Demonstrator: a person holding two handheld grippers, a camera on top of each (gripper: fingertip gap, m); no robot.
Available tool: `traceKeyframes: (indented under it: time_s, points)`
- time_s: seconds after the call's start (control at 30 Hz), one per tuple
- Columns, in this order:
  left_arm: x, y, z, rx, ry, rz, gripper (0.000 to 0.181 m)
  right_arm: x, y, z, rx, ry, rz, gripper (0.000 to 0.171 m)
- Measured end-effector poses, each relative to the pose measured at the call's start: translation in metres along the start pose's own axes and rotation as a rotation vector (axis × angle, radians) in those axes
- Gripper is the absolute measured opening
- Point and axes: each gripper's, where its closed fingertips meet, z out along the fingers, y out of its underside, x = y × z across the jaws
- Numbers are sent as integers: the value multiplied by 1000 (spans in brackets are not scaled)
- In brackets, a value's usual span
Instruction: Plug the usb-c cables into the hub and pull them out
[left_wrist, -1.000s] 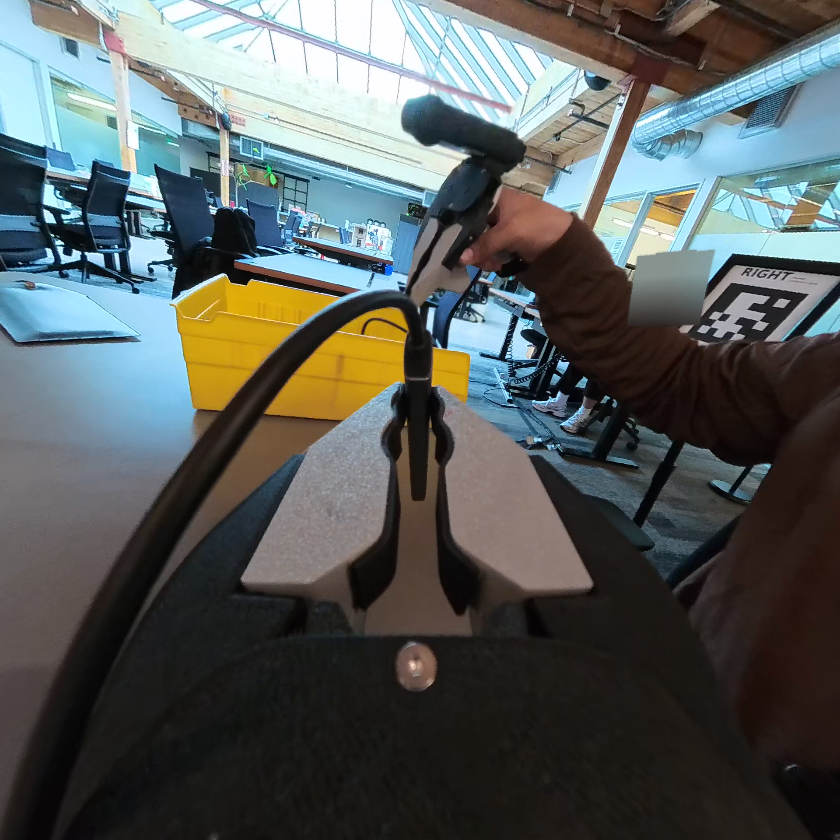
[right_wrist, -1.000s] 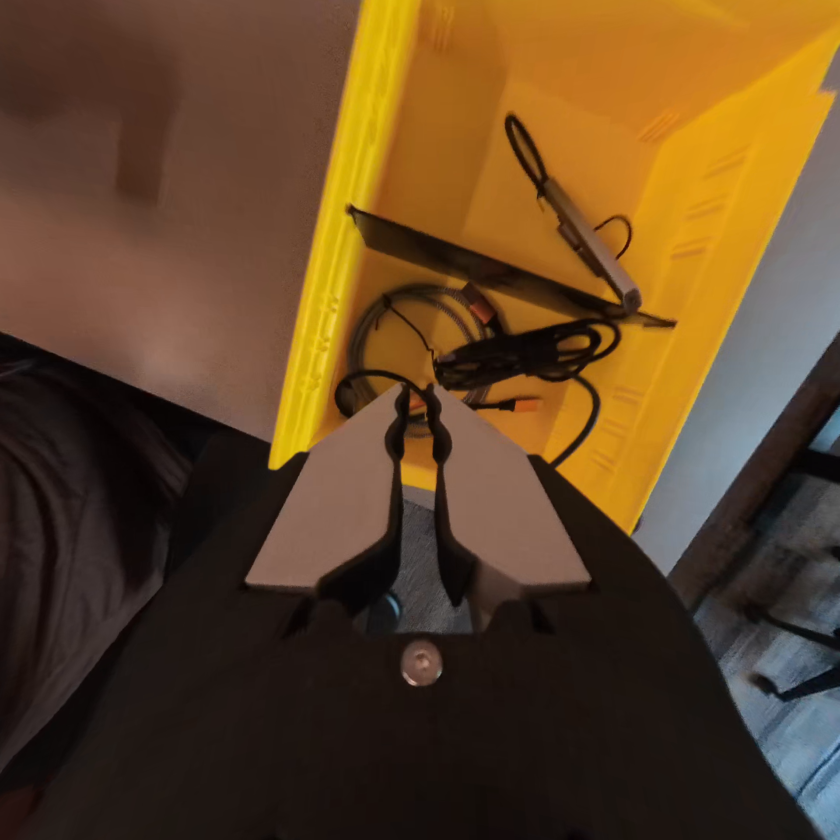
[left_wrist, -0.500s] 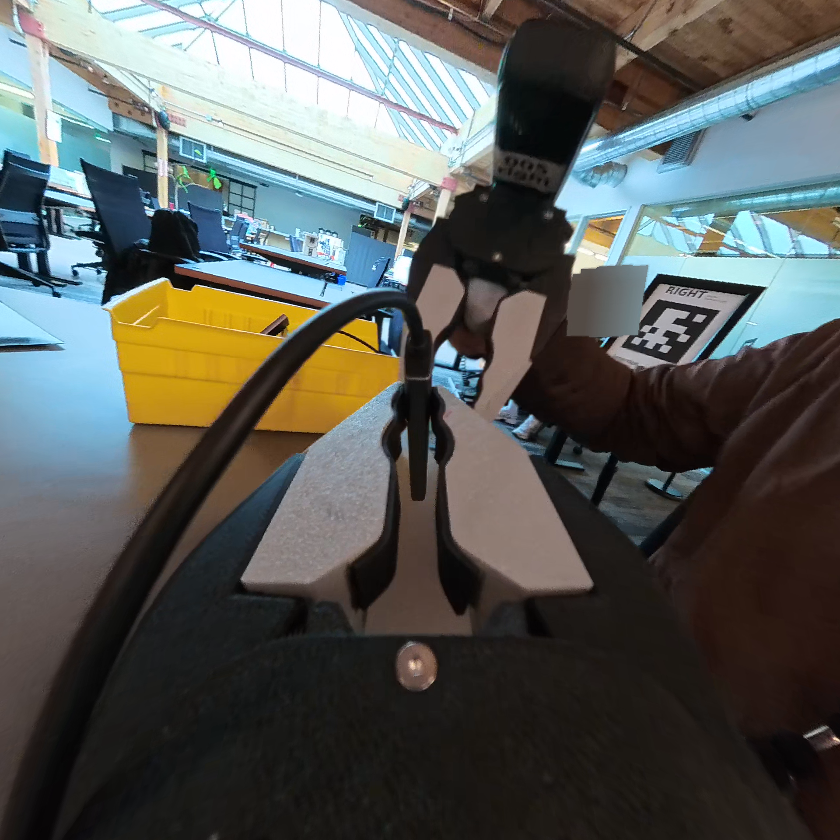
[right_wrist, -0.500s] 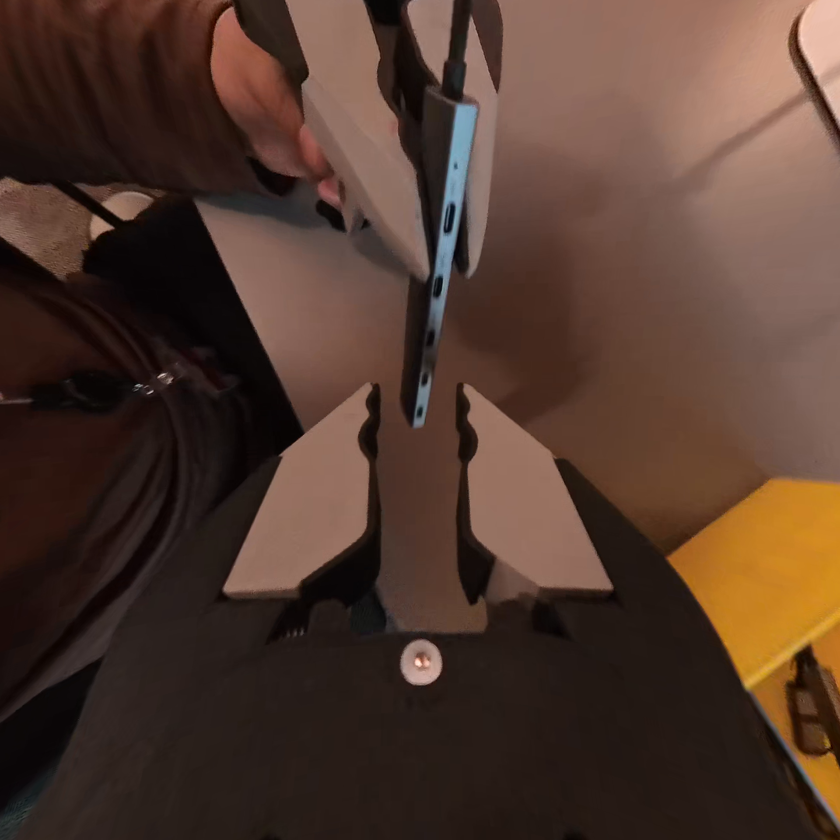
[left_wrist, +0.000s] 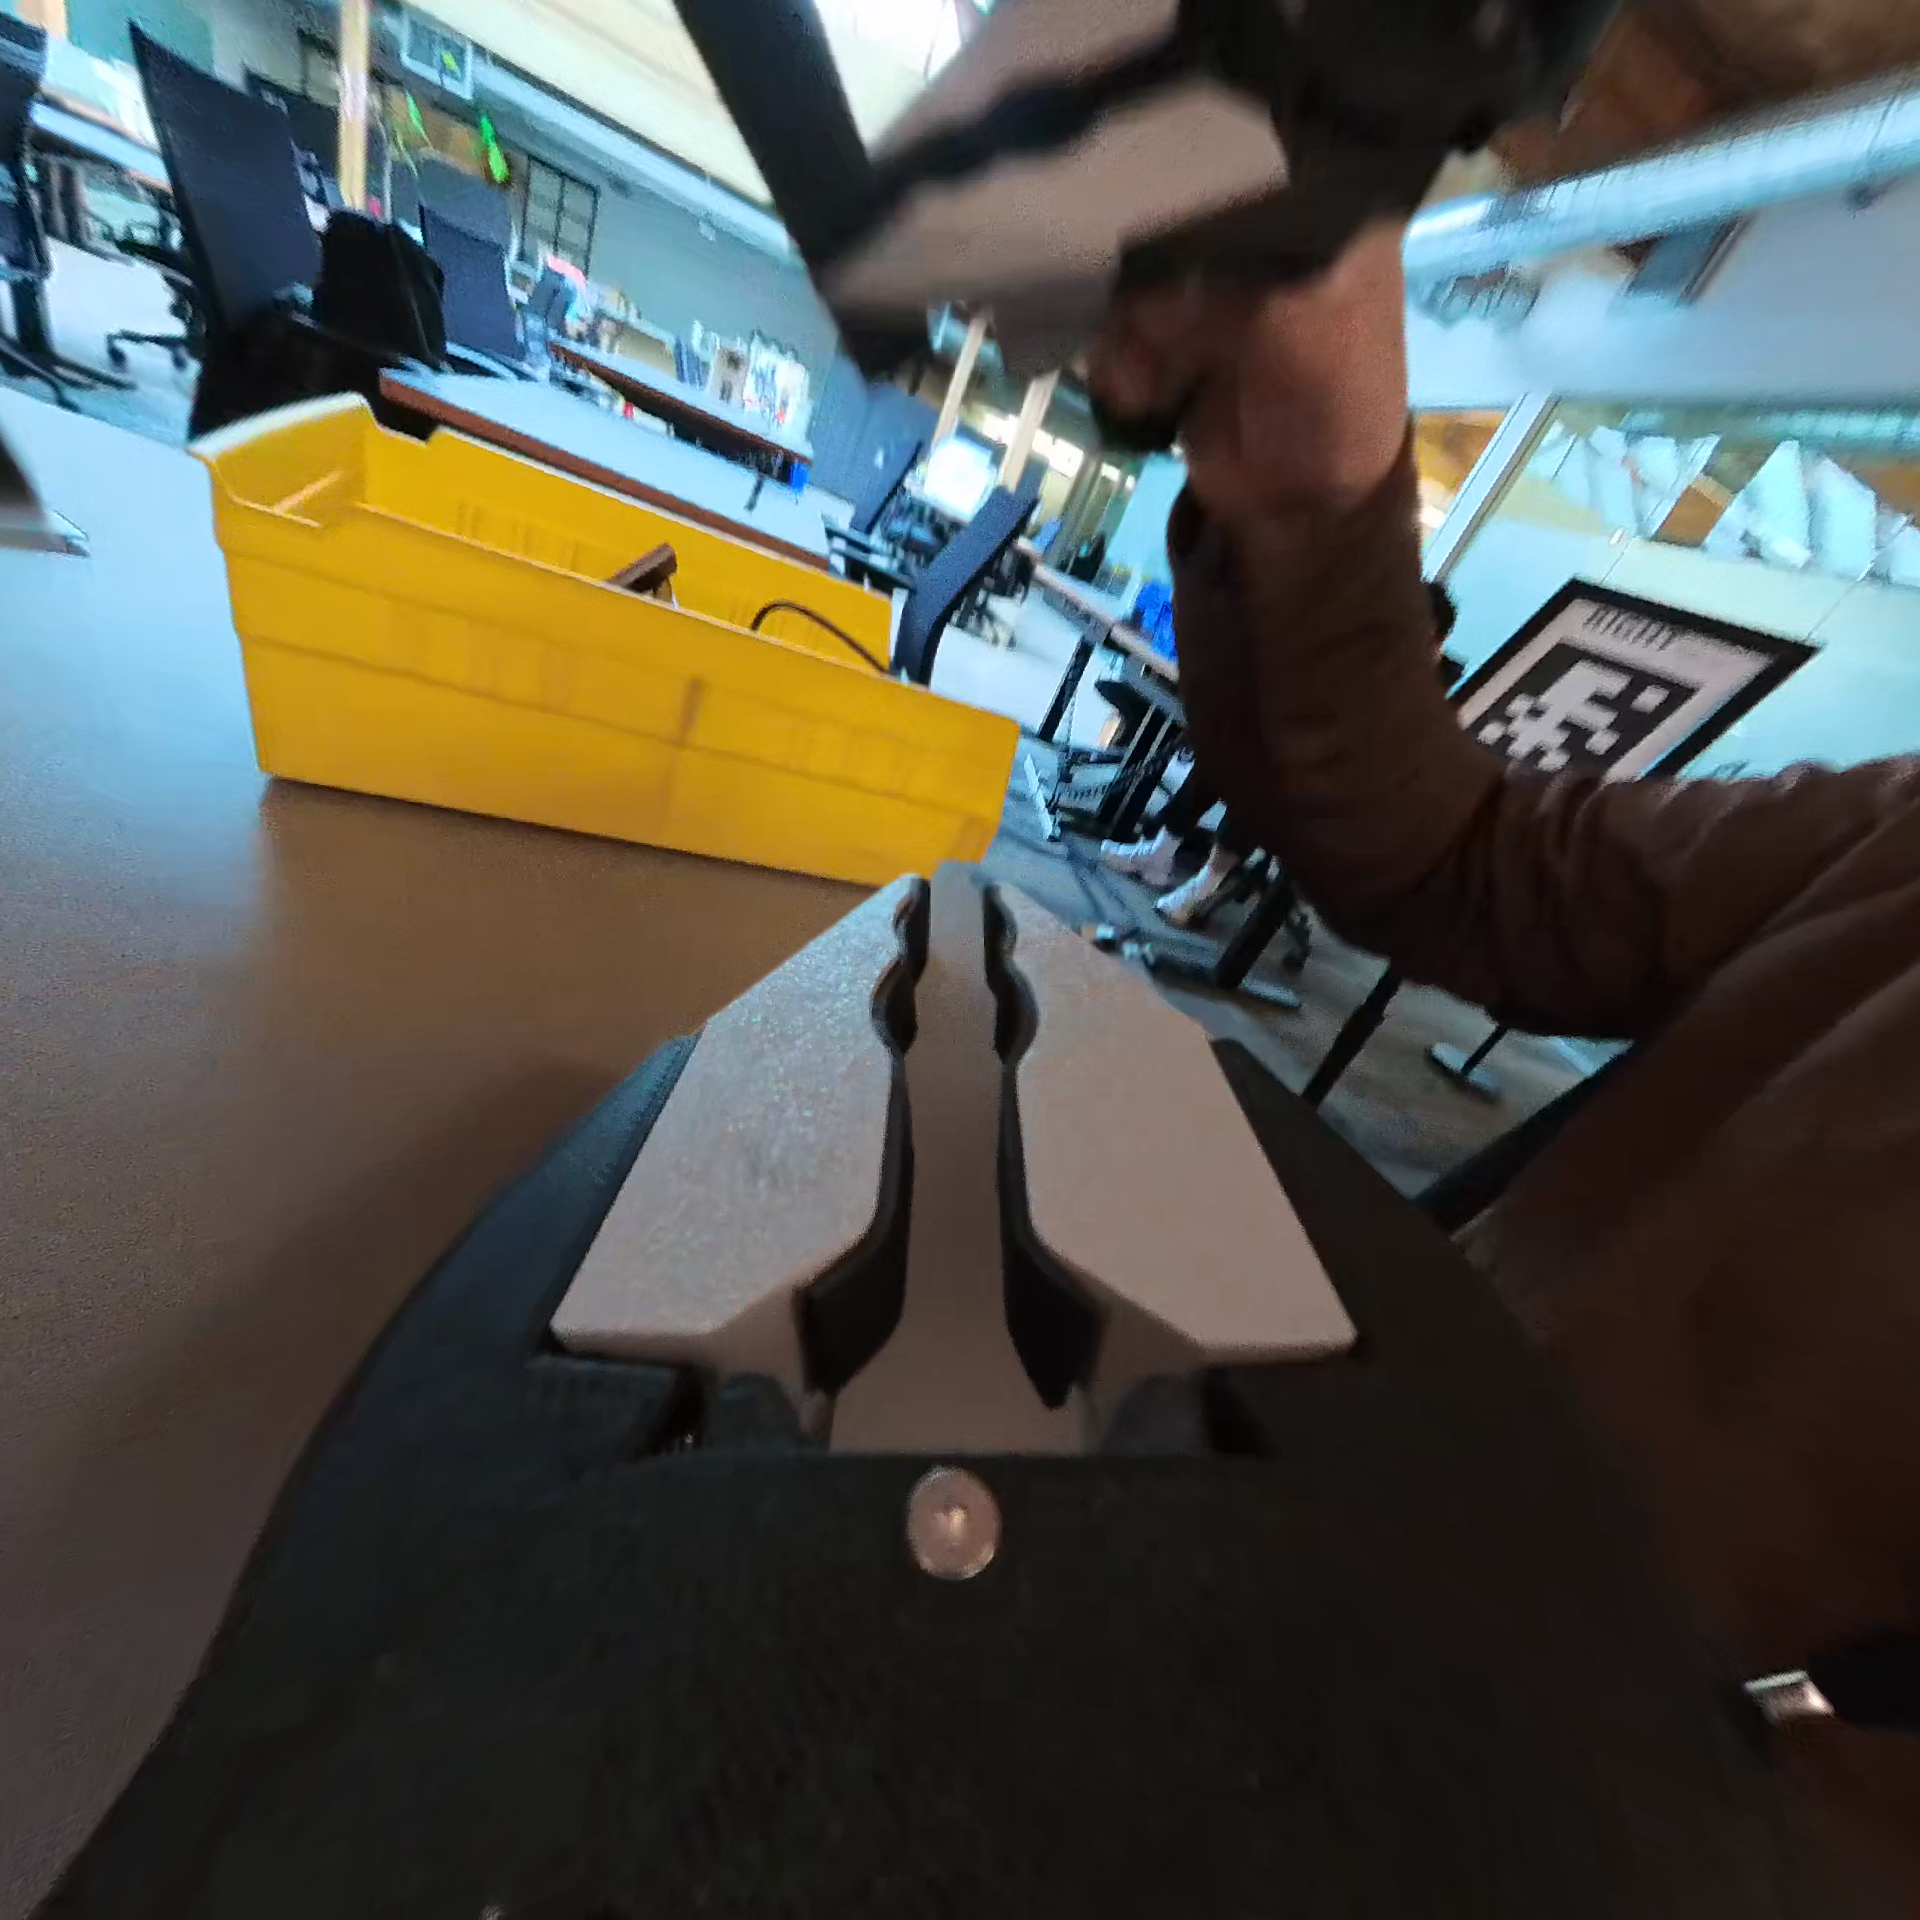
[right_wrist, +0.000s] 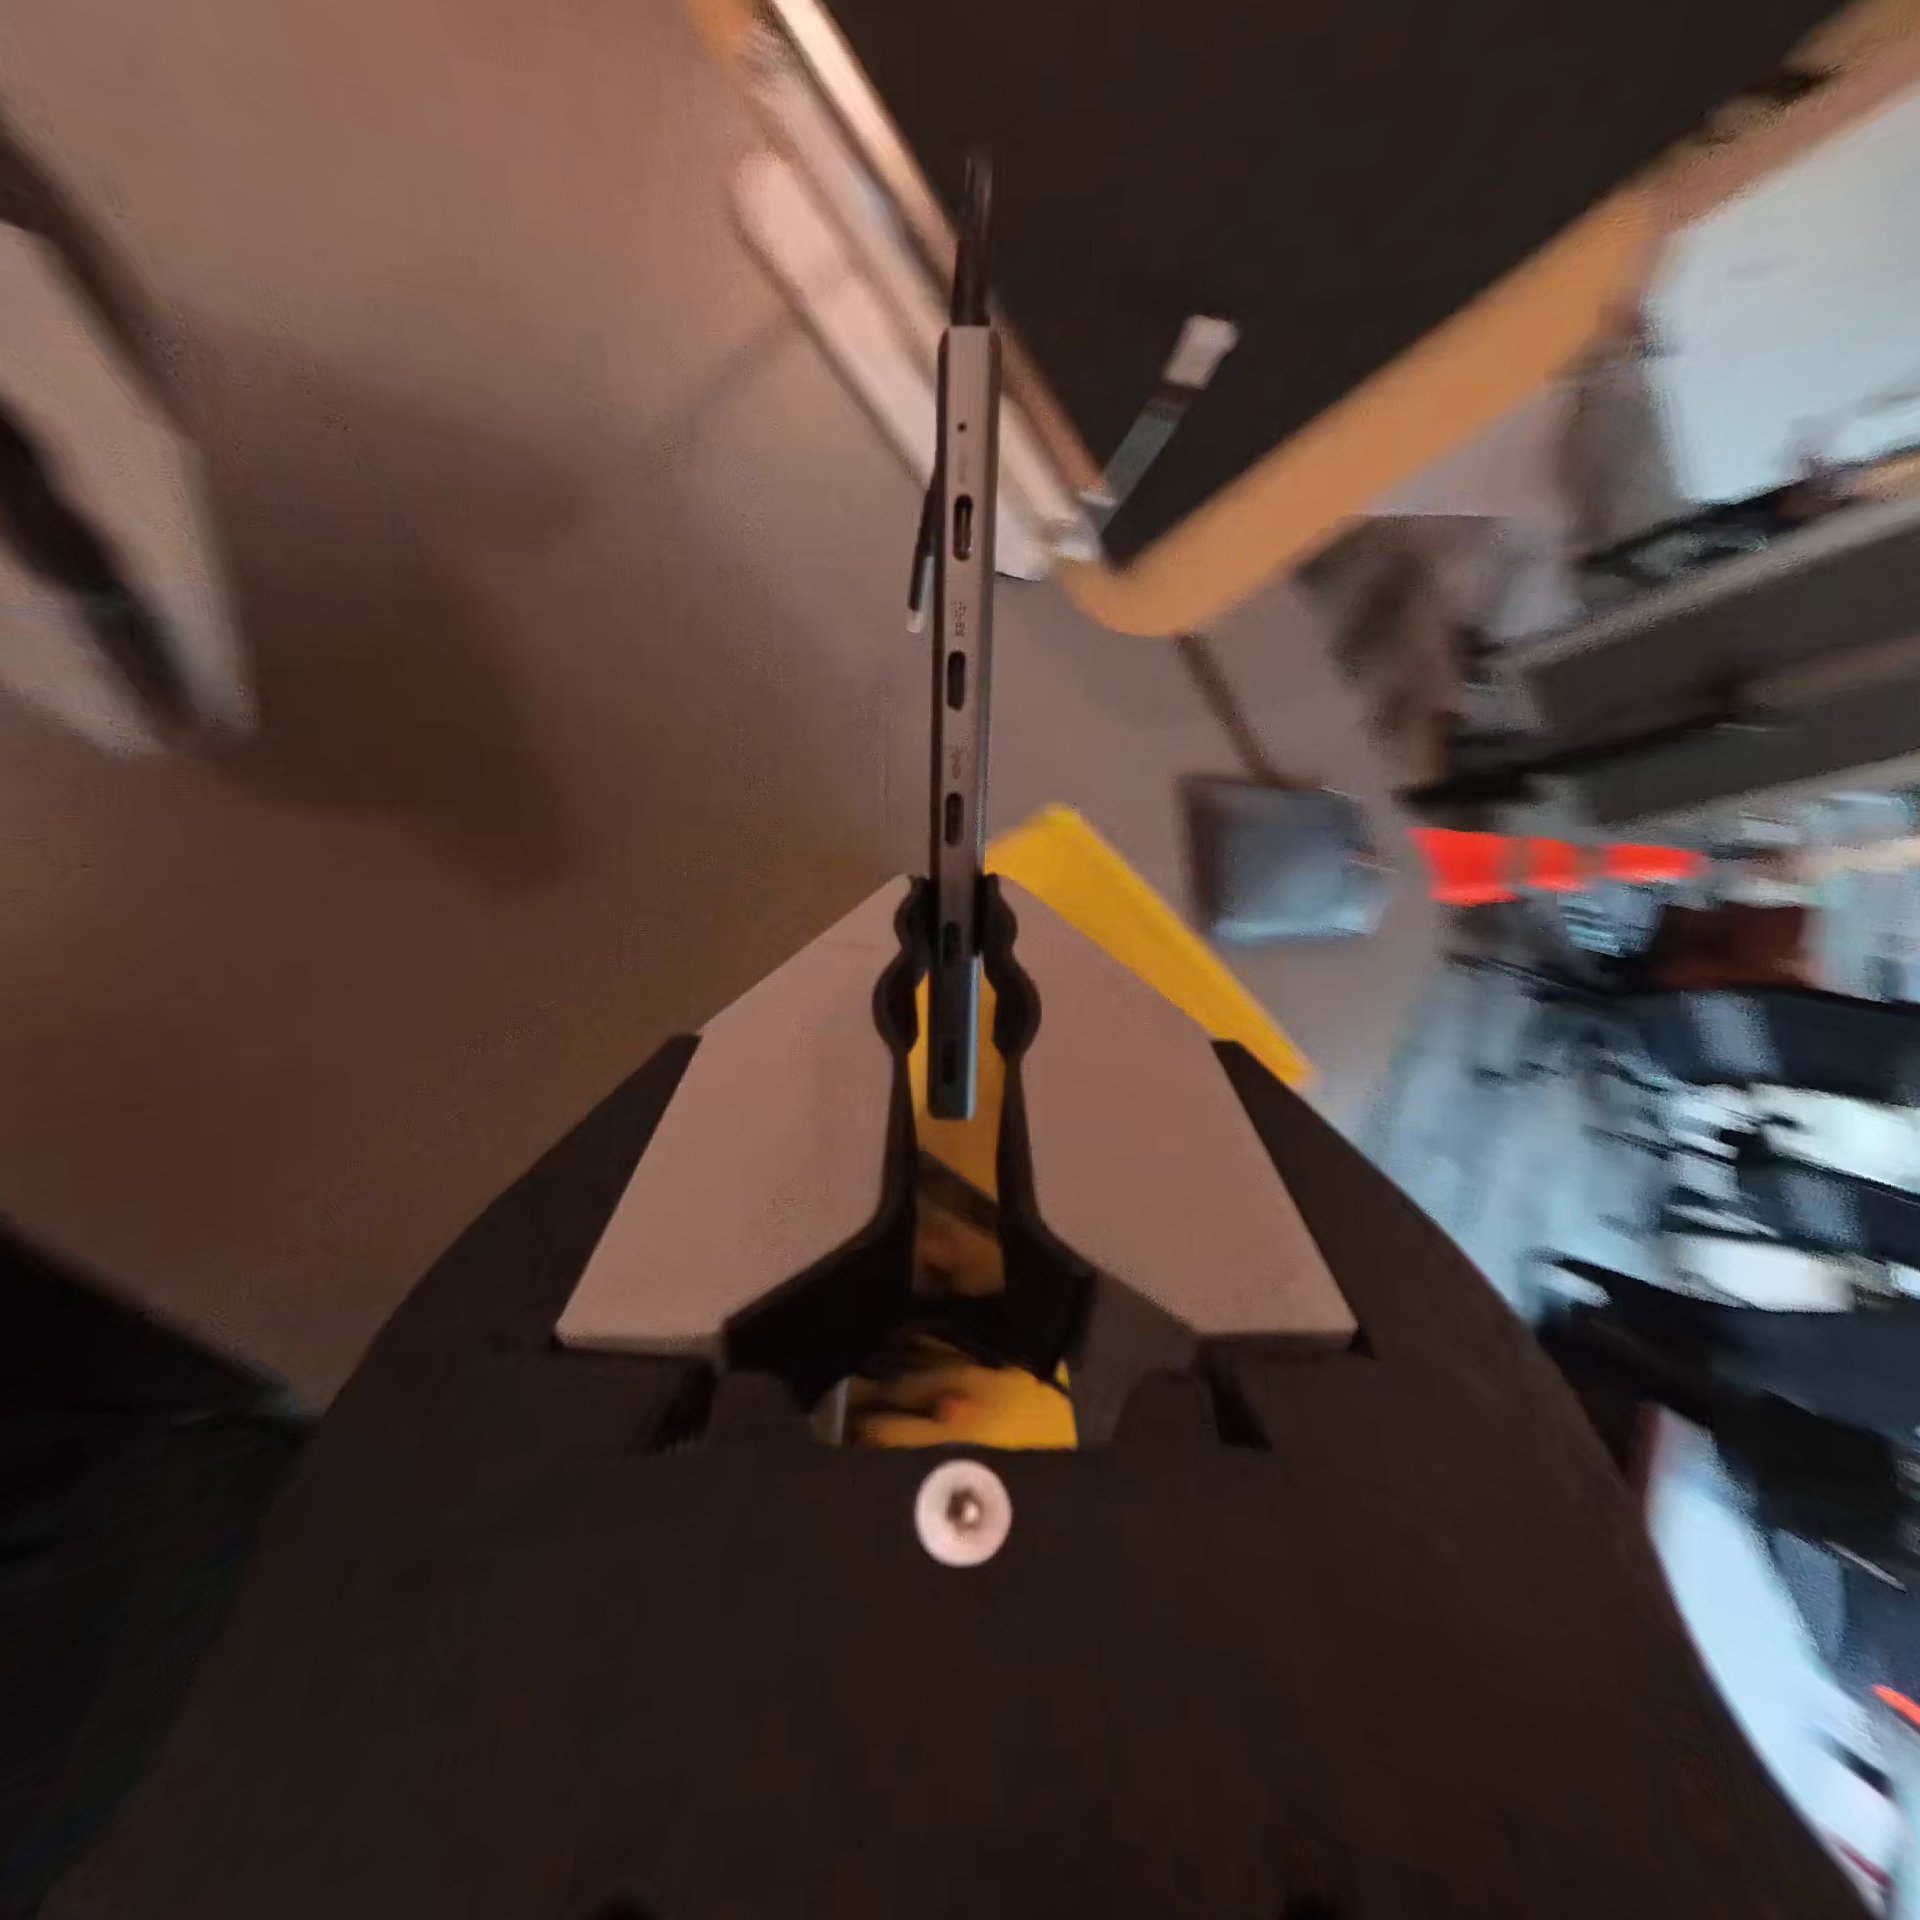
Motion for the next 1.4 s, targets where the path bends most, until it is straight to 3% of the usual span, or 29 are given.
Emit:
traceKeyframes:
  time_s: [0.1,0.3,0.5,0.67,0.8,0.97,1.1,1.2,1.4]
  points:
    - [1,9,4,-50,-6,26,5,69,25,-20,-126,253,-132,7]
    - [-3,6,2,-32,-16,-7,5,129,85,-21,-364,274,-299,7]
    - [-12,7,-1,-28,-49,-30,4,137,167,20,-641,166,-510,7]
    - [-13,17,4,-81,-44,-35,5,105,180,77,-628,38,-518,16]
    - [-18,26,6,-135,-93,10,5,100,140,87,-485,56,-429,28]
    - [-20,25,6,-129,-99,-6,8,71,40,66,-217,61,-176,59]
    - [-21,23,5,-123,-114,26,8,14,-34,61,-11,-10,-101,51]
    - [-22,17,1,-96,-140,85,4,-44,-73,77,135,-188,-4,51]
    - [-23,11,-2,-66,-160,113,4,-107,-93,157,266,-381,207,50]
